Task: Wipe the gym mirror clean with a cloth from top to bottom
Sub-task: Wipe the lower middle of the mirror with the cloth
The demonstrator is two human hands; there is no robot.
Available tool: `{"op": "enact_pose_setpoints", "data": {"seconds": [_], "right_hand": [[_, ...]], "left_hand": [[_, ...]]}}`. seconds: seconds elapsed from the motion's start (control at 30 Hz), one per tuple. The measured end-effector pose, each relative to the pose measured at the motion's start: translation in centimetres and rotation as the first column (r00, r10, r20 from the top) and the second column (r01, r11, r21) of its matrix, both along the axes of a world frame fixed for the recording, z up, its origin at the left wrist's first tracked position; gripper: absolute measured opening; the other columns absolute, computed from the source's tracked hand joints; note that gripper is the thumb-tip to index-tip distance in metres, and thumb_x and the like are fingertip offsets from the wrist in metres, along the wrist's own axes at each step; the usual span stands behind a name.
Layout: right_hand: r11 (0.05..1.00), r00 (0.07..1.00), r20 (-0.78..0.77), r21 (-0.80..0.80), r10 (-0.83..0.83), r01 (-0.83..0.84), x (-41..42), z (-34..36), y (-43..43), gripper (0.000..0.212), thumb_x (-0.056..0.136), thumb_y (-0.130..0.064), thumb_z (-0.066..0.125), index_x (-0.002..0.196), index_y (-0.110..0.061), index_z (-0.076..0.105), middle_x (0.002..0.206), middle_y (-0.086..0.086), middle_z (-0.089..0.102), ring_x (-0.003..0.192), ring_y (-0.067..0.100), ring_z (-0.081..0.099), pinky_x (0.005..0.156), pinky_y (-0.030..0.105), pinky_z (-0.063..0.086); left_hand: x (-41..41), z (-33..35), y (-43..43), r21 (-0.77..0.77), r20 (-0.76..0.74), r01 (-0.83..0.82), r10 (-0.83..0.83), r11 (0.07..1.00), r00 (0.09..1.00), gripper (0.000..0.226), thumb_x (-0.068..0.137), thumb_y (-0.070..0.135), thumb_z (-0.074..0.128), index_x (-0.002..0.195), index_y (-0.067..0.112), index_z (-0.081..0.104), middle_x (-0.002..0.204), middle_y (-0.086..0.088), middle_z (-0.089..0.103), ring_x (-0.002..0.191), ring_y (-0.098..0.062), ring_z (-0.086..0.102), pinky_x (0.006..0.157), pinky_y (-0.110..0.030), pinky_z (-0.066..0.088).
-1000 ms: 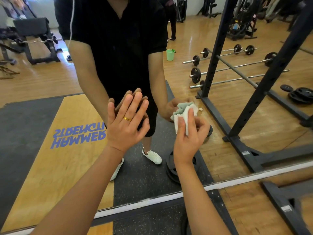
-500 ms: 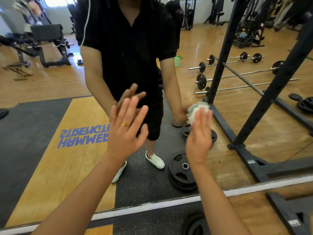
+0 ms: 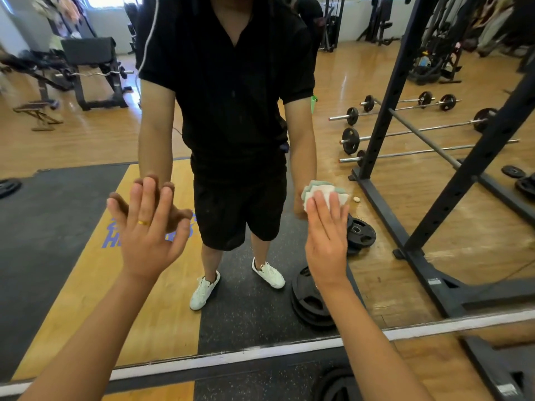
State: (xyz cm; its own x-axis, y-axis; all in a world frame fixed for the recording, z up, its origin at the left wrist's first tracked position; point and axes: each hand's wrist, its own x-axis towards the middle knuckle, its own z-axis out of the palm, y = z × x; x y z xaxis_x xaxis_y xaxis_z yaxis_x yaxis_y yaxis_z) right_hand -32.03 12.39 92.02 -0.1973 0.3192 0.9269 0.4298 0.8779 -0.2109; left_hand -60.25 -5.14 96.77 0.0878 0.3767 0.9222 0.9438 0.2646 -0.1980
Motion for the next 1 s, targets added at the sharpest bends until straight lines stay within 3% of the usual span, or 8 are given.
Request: {"op": "enact_pose_setpoints", "data": {"seconds": [0.1,0.17,0.33,0.47,0.57,0.73,0.9,1.0], "right_hand": [[0.999,0.996,-0.083,-0.03,0.034,-0.037,-0.8,0.2,-0.6,0.062,0.092,0.019,0.063,0.148,0.005,0.041,0.156,0.008,0.041,0.156,0.03,0.021,0.12,0.056,0.035],[0.997,0.991,-0.129,-0.071,0.015,-0.024,-2.2,0.3,-2.0,0.057,0.094,0.018,0.062,0.146,0.007,0.043,0.154,0.012,0.043,0.155,0.034,0.023,0.122,0.051,0.033],[0.999,0.999,-0.02,0.014,0.036,-0.036,-0.6,0.2,-0.9,0.058,0.095,0.02,0.056,0.149,0.005,0.039,0.156,0.011,0.04,0.155,0.032,0.022,0.125,0.044,0.03],[0.988,0.979,-0.171,-0.123,-0.112,0.091,-1.2,0.7,-1.6,0.049,0.097,0.018,0.055,0.145,0.009,0.045,0.152,0.023,0.045,0.152,0.037,0.026,0.124,0.043,0.03],[0.986,0.976,-0.206,-0.165,-0.073,0.039,-4.8,0.4,-4.4,0.04,0.107,0.006,0.045,0.147,0.006,0.043,0.151,0.021,0.047,0.151,0.039,0.027,0.124,0.048,0.031],[0.987,0.984,-0.161,-0.152,-0.078,0.053,-1.8,-0.1,-2.3,0.052,0.099,0.017,0.053,0.148,0.004,0.043,0.153,0.02,0.045,0.15,0.041,0.03,0.124,0.041,0.033],[0.944,0.92,-0.369,-0.331,-0.13,0.001,-3.7,1.3,-3.5,0.048,0.101,0.015,0.05,0.148,0.005,0.045,0.157,0.016,0.041,0.153,0.038,0.027,0.11,0.06,0.047],[0.96,0.939,-0.339,-0.278,-0.063,-0.036,-7.8,0.8,-7.0,0.056,0.097,0.017,0.057,0.149,0.003,0.042,0.155,0.015,0.044,0.154,0.033,0.026,0.12,0.05,0.038]], "left_hand": [[-0.1,-0.3,0.8,0.035,-0.031,-0.047,0.048,0.998,0.998,0.075,0.098,0.039,0.047,0.163,0.014,0.021,0.173,-0.005,0.005,0.159,-0.021,0.002,0.125,-0.049,-0.008],[-0.3,-0.4,1.0,0.044,-0.054,-0.062,0.065,0.997,0.996,0.076,0.097,0.039,0.047,0.164,0.014,0.021,0.173,-0.005,0.004,0.159,-0.021,0.002,0.126,-0.049,-0.008],[-0.4,-0.5,1.1,0.05,-0.069,-0.068,0.071,0.996,0.995,0.075,0.098,0.04,0.045,0.164,0.015,0.019,0.173,-0.004,0.003,0.159,-0.021,0.001,0.126,-0.049,-0.008],[-0.4,-0.6,1.1,0.057,-0.069,-0.083,0.087,0.995,0.994,0.076,0.098,0.04,0.045,0.164,0.015,0.018,0.173,-0.004,0.003,0.159,-0.021,0.001,0.126,-0.049,-0.007],[-0.4,-0.6,1.2,0.056,-0.07,-0.083,0.087,0.995,0.994,0.076,0.098,0.04,0.045,0.164,0.015,0.018,0.173,-0.004,0.003,0.159,-0.021,0.001,0.126,-0.049,-0.008],[-0.3,-0.7,1.3,0.061,-0.073,-0.088,0.092,0.994,0.993,0.076,0.098,0.04,0.044,0.164,0.016,0.017,0.173,-0.003,0.002,0.159,-0.021,0.001,0.126,-0.049,-0.007],[-0.4,-0.7,1.4,0.068,-0.061,-0.064,0.068,0.996,0.996,0.076,0.097,0.039,0.046,0.164,0.017,0.019,0.173,-0.003,0.005,0.159,-0.021,0.003,0.126,-0.05,-0.005],[-0.4,-0.7,1.3,0.056,-0.052,-0.048,0.051,0.997,0.997,0.076,0.097,0.038,0.048,0.164,0.017,0.02,0.173,-0.003,0.005,0.159,-0.021,0.003,0.126,-0.05,-0.005]]}}
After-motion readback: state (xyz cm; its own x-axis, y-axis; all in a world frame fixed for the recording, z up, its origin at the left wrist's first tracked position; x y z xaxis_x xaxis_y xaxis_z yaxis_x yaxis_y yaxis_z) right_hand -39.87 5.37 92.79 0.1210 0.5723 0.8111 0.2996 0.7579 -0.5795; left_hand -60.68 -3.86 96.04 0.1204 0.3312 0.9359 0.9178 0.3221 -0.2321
